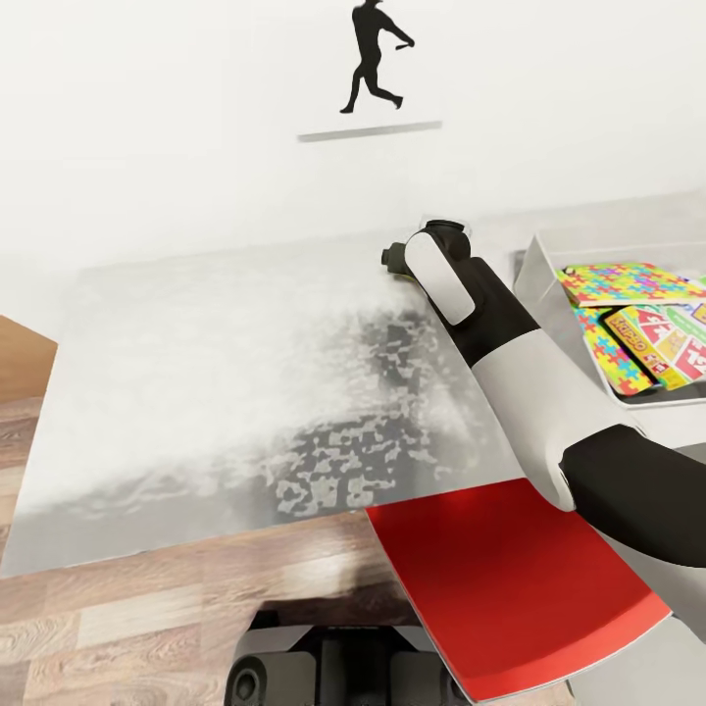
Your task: Put all the toys in the child's room - the three board games (two on the bed and one on the table), the two jigsaw puzzles on the table, and the tennis ball on the table - inside the toy box on the table in the child's room.
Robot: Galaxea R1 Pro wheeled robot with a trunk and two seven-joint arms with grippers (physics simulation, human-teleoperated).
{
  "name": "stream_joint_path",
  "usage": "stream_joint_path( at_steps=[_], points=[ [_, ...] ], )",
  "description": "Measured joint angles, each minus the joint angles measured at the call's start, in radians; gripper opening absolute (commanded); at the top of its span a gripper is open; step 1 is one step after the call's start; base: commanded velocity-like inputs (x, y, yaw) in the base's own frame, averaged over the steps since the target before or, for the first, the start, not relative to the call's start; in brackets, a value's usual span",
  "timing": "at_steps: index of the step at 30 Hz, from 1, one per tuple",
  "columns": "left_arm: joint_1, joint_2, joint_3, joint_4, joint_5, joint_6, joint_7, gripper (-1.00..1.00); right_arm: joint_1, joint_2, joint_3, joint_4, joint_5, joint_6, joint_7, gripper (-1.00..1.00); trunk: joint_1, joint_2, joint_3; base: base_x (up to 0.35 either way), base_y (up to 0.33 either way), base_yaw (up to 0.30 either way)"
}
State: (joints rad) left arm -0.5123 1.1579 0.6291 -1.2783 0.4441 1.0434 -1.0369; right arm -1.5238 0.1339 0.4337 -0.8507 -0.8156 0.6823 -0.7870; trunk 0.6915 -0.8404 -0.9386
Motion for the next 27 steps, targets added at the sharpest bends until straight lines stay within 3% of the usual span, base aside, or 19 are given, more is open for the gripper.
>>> stream_joint_path(
  at_steps=[12,27],
  points=[
    [0.000,0.000,0.000,0.000,0.001,0.000,0.000,1.00,0.000,0.001,0.002,0.000,0.004,-0.001,0.000,1.00,0.000,0.000,-0.018,0.000,0.000,0.000],
    [0.000,-0.001,0.000,0.000,0.000,0.000,0.000,1.00,0.000,0.002,0.000,0.003,0.002,0.000,0.000,1.00,0.000,0.000,-0.020,0.000,0.000,0.000]
  ],
)
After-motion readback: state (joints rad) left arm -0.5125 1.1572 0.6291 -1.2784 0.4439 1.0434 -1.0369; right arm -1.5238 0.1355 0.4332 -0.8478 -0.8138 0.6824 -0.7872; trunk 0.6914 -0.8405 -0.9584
